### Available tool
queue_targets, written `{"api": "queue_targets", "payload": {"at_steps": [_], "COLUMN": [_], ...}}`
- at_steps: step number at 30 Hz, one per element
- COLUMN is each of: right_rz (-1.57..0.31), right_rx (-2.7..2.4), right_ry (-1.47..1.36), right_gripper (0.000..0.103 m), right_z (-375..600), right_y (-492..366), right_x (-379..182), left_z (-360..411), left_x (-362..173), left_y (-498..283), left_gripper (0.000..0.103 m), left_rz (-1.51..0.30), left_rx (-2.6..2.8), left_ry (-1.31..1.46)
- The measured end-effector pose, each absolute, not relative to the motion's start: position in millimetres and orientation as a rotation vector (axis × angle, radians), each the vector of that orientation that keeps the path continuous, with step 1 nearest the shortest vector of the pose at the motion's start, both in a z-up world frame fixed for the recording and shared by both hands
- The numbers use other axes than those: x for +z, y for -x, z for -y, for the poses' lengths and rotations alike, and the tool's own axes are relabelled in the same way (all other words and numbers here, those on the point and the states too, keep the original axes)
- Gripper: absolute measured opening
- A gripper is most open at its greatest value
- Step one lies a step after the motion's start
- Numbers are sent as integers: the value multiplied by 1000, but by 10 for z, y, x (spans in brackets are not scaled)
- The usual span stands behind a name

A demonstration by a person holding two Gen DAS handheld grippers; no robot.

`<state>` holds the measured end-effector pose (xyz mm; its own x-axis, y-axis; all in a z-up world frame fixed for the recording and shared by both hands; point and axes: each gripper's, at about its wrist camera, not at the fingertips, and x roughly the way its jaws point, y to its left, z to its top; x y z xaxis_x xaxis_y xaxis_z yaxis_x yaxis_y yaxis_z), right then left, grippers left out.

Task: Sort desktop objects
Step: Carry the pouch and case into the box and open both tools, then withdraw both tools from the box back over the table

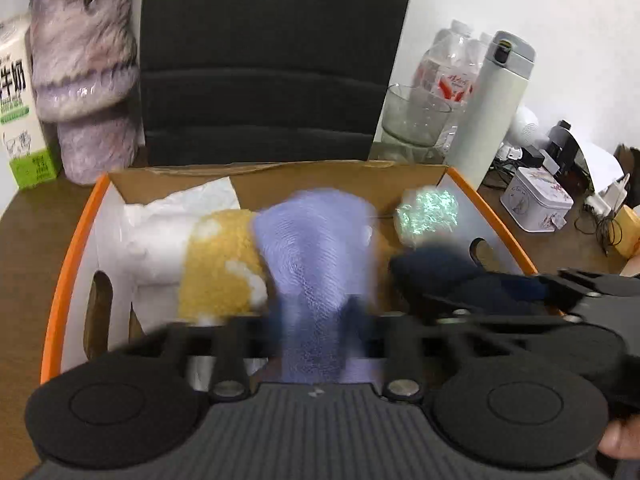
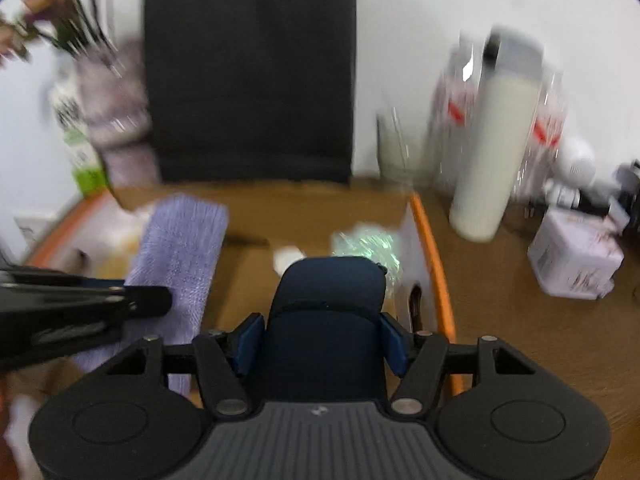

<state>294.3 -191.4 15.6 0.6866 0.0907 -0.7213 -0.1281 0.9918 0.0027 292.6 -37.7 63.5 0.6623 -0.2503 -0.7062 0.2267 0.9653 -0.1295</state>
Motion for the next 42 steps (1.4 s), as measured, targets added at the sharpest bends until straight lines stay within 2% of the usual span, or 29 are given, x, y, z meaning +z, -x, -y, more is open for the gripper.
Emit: {"api": "queue_targets", "payload": {"at_steps": [2, 4, 8, 10, 11, 15, 20, 23, 27, 32, 37, 42], "right_rz": [-756, -743, -701, -681, -675, -624, -608, -590, -570, -569, -592, -581], "right_rx": [114, 103, 146, 156, 161, 232, 313, 339, 357, 290, 270, 320], "right_ry": [64, 32, -34, -28, -20, -16, -84, -152, -174, -33, -25, 21], "right_gripper": [61, 65, 75, 78, 78, 88, 88, 88, 89, 90, 90, 90], "right_z": [1917, 1965, 2080, 2087, 2092, 2219, 2316, 2312, 2260, 2206, 2266, 2085], "right_y": [-2895, -2841, -2648, -2490, -2384, -1685, -815, -358, 122, 479, 655, 716], "right_x": [170, 261, 517, 639, 691, 702, 553, 498, 440, 231, 97, 82], "left_z": [405, 377, 288, 178, 117, -272, -698, -795, -852, -999, -1261, -1423], "left_x": [683, 741, 967, 1086, 1134, 1232, 1489, 1631, 1696, 1541, 1146, 822], "left_y": [-2843, -2787, -2571, -2455, -2339, -1622, -746, -386, 99, 536, 917, 921], "left_gripper": [64, 77, 85, 100, 103, 103, 103, 103, 103, 103, 103, 103], "left_rz": [-756, -760, -732, -732, -733, -695, -625, -626, -535, -502, -432, -368], "left_rx": [-263, -262, -236, -221, -212, -256, -289, -323, -325, -266, -183, -45], "left_ry": [9, 18, 28, 19, 11, -27, -50, -38, -103, -115, -58, -354]}}
